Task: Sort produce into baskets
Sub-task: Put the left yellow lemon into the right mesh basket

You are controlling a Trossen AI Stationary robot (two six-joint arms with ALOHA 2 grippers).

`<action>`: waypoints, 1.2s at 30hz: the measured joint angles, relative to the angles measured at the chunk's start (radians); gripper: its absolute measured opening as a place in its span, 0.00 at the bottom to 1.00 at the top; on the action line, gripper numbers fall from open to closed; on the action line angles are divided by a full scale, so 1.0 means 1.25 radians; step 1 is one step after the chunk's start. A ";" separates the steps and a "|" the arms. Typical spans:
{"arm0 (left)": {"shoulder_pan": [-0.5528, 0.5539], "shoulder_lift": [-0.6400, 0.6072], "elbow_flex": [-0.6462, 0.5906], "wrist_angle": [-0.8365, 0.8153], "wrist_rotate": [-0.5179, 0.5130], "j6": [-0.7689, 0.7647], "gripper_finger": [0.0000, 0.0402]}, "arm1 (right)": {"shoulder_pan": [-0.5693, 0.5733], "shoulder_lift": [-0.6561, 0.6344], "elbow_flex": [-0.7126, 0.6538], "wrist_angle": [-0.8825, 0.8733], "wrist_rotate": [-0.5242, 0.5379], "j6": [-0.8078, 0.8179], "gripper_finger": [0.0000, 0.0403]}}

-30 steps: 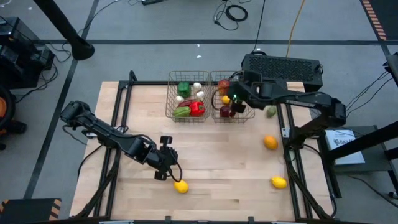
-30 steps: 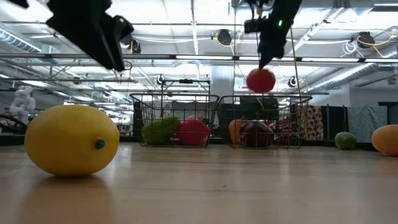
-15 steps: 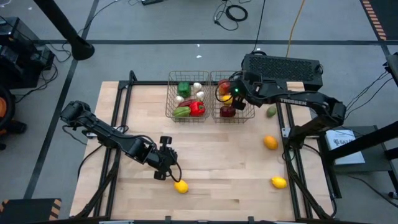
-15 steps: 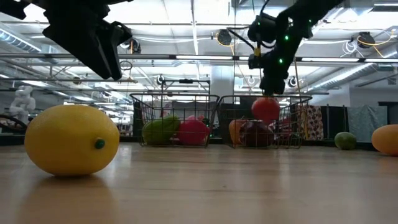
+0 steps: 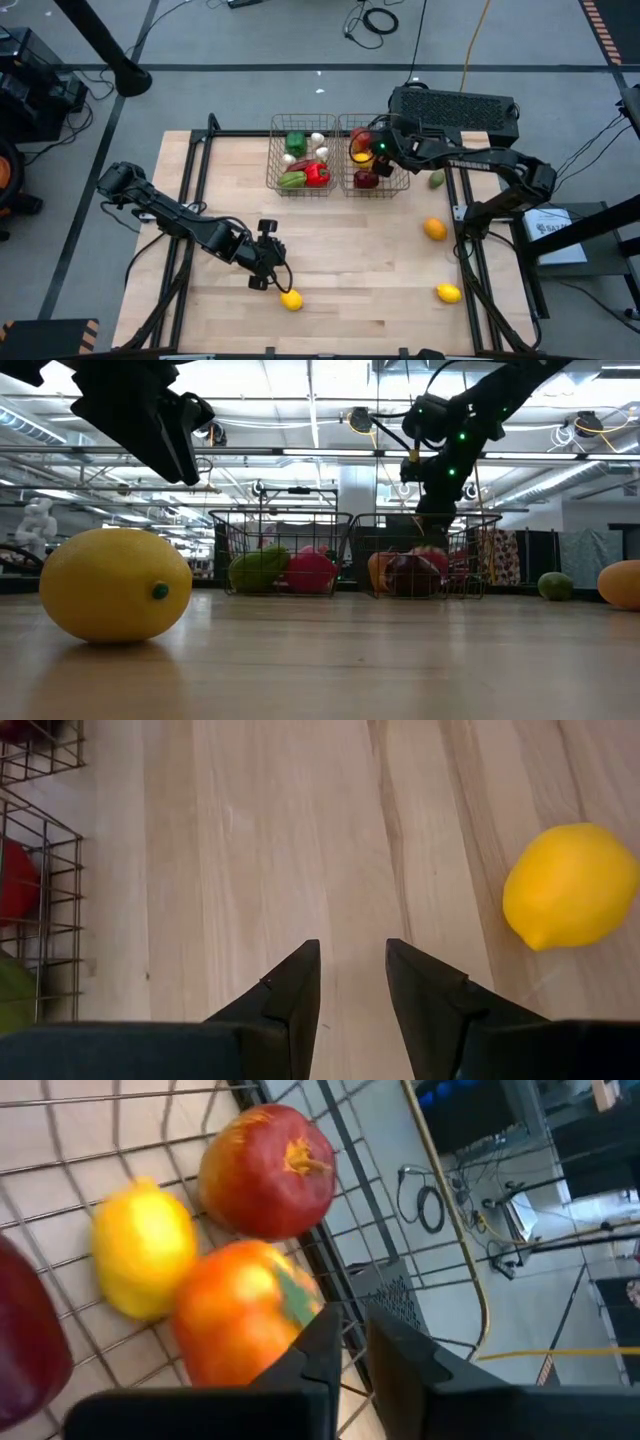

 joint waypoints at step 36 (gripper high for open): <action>-0.119 0.044 -0.108 0.418 0.069 0.008 0.76 | 0.460 -0.250 0.052 -0.041 -0.249 0.281 0.37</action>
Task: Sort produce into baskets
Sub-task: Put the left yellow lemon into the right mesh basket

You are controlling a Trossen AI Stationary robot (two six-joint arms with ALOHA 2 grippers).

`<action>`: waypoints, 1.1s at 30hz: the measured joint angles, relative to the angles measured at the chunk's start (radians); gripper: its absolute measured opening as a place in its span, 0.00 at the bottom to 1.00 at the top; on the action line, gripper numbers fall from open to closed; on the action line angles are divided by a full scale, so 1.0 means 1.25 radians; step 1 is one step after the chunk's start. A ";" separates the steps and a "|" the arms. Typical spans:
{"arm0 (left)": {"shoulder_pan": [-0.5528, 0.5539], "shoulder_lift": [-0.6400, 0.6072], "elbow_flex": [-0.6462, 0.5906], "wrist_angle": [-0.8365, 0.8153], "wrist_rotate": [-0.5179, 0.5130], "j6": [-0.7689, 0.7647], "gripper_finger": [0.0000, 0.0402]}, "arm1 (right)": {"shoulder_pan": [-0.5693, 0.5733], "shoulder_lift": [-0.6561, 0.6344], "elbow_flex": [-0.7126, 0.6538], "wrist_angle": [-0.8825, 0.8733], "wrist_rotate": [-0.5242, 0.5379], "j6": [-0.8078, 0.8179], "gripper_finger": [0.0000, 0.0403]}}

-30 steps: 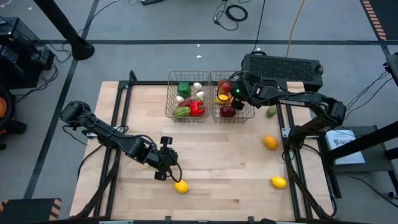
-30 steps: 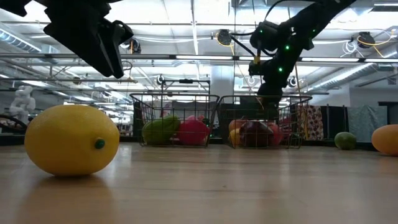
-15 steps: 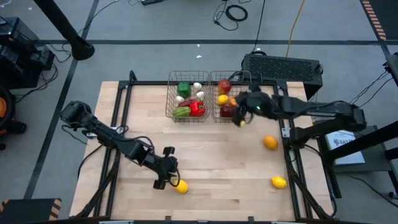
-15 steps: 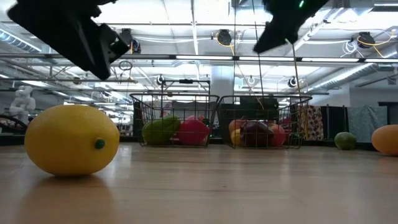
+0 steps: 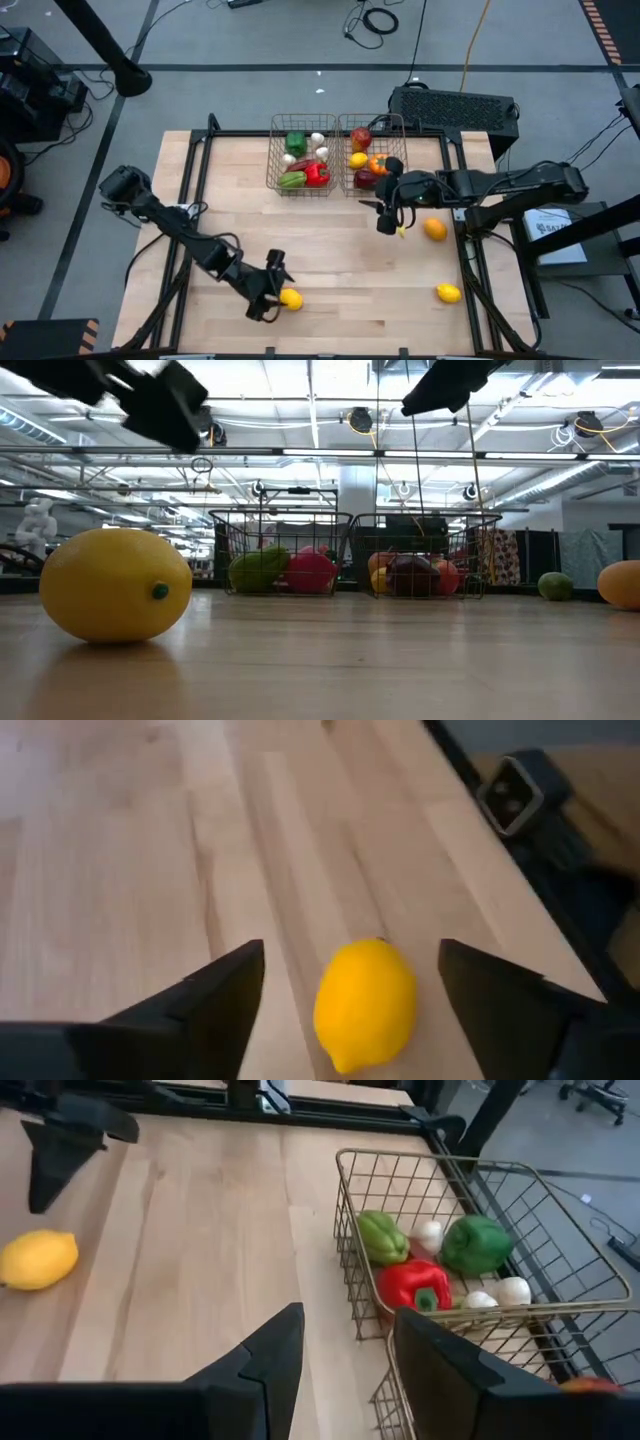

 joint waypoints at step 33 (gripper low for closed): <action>0.073 0.208 0.022 0.010 0.086 0.097 0.71 | 0.003 0.009 -0.001 -0.015 -0.003 0.023 0.37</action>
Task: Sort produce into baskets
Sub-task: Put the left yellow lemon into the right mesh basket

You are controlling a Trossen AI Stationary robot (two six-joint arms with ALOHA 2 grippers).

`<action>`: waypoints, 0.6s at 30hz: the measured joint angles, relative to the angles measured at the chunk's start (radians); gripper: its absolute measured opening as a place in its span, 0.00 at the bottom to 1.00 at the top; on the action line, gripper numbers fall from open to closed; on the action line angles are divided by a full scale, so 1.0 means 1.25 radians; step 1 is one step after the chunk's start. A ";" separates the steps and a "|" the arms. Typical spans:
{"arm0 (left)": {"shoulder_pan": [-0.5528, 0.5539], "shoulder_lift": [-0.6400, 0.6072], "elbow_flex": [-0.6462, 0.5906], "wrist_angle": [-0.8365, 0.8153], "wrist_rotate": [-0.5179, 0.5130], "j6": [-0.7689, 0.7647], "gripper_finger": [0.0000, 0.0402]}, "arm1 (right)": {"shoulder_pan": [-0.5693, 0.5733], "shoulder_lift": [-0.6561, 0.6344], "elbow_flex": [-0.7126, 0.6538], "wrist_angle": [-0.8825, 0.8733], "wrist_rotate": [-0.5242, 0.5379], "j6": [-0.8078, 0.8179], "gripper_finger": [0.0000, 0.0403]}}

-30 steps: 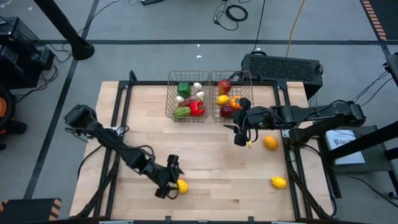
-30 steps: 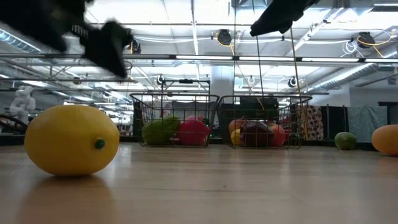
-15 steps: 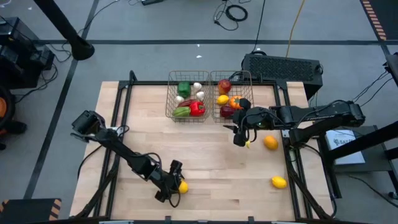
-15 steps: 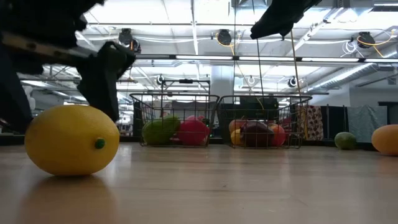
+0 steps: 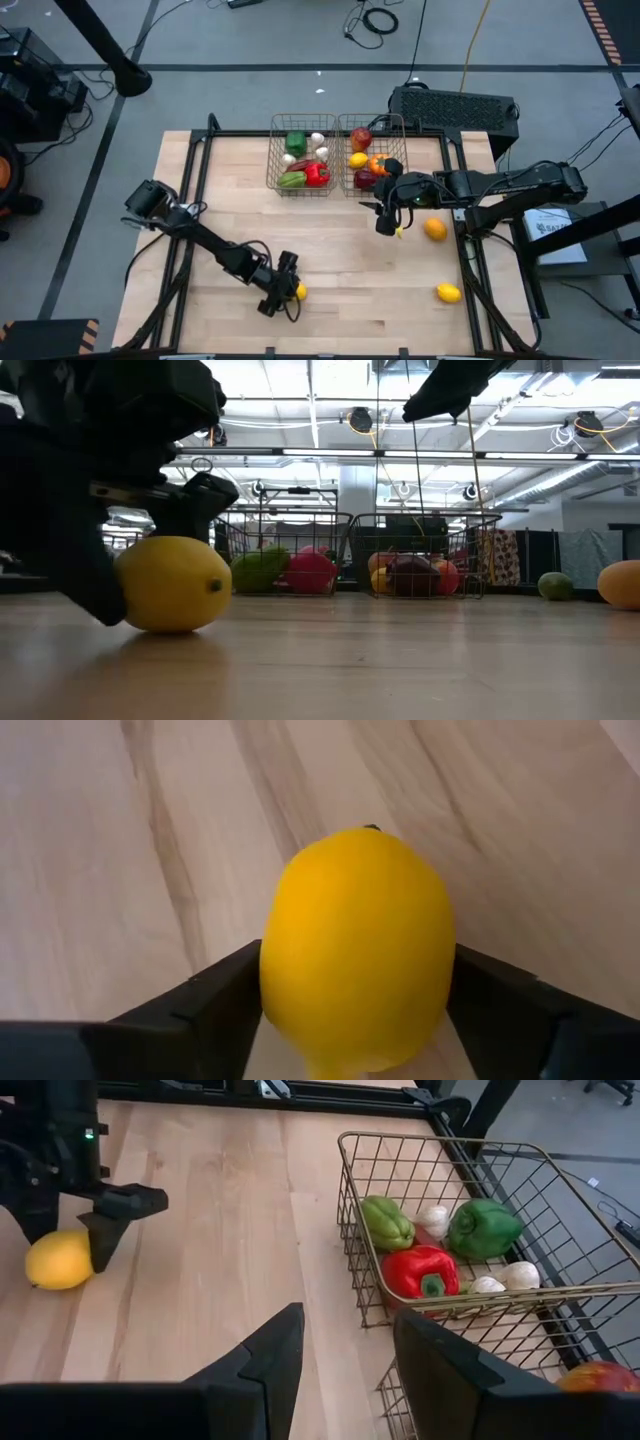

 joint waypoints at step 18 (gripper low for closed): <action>0.153 -0.003 0.165 0.004 -0.196 0.329 0.64 | 0.004 -0.024 0.029 0.085 0.004 -0.079 0.37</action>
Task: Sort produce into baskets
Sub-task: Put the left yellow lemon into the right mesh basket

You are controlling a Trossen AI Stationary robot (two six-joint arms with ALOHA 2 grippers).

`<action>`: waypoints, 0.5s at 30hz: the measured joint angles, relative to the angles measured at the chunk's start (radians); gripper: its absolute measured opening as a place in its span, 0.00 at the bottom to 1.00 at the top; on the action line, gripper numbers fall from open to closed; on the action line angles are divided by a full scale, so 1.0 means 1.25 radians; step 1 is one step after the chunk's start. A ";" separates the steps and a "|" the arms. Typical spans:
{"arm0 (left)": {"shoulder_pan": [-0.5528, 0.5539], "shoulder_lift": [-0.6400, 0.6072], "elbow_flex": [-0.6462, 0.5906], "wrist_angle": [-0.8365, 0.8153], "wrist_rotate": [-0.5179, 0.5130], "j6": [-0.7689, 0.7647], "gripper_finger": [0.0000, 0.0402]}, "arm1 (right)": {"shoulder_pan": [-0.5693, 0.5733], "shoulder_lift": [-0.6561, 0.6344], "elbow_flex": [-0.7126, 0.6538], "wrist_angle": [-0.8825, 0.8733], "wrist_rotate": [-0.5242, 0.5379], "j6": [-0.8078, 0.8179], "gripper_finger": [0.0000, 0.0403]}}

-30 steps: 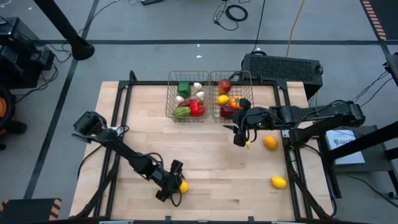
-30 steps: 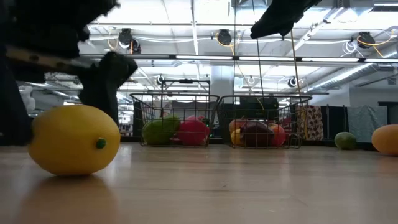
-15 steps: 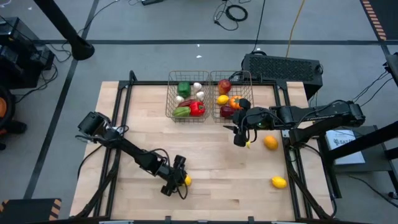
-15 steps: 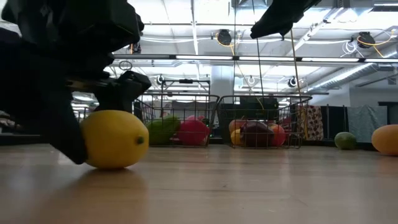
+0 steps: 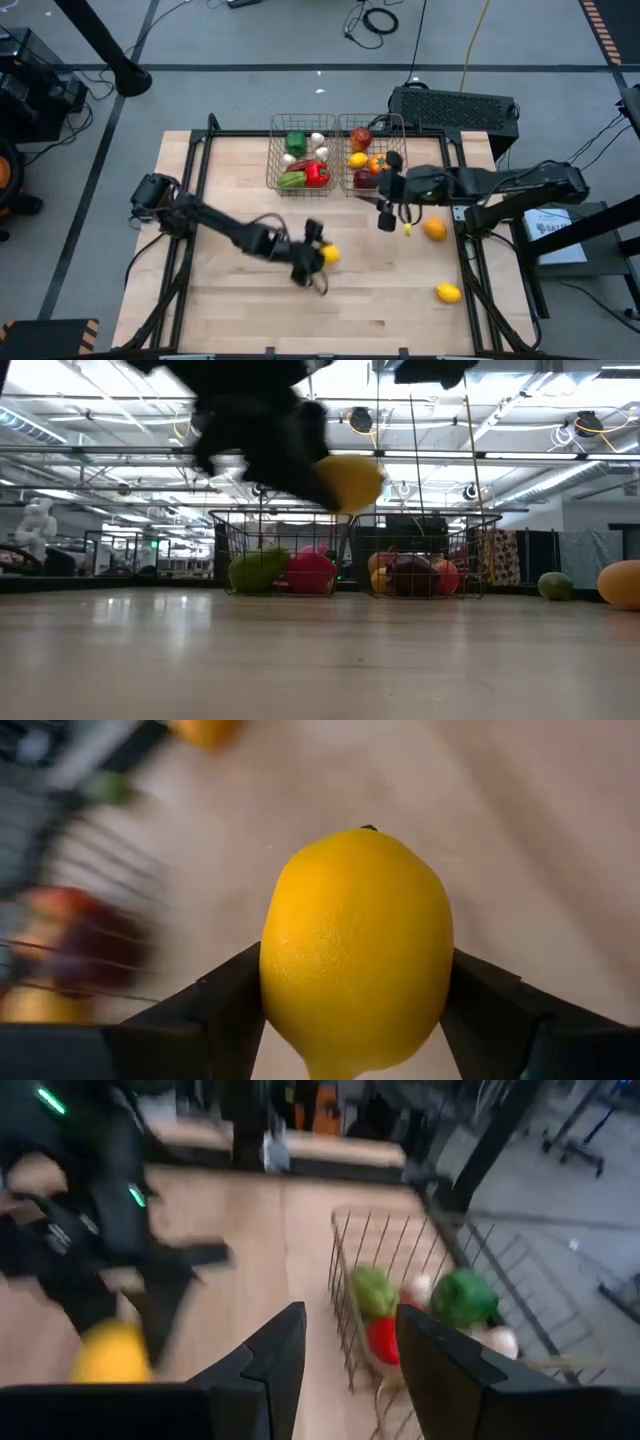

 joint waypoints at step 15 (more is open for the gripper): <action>0.326 0.000 0.181 0.127 0.144 0.062 0.64 | 0.095 -0.126 0.030 0.004 0.034 -0.055 0.37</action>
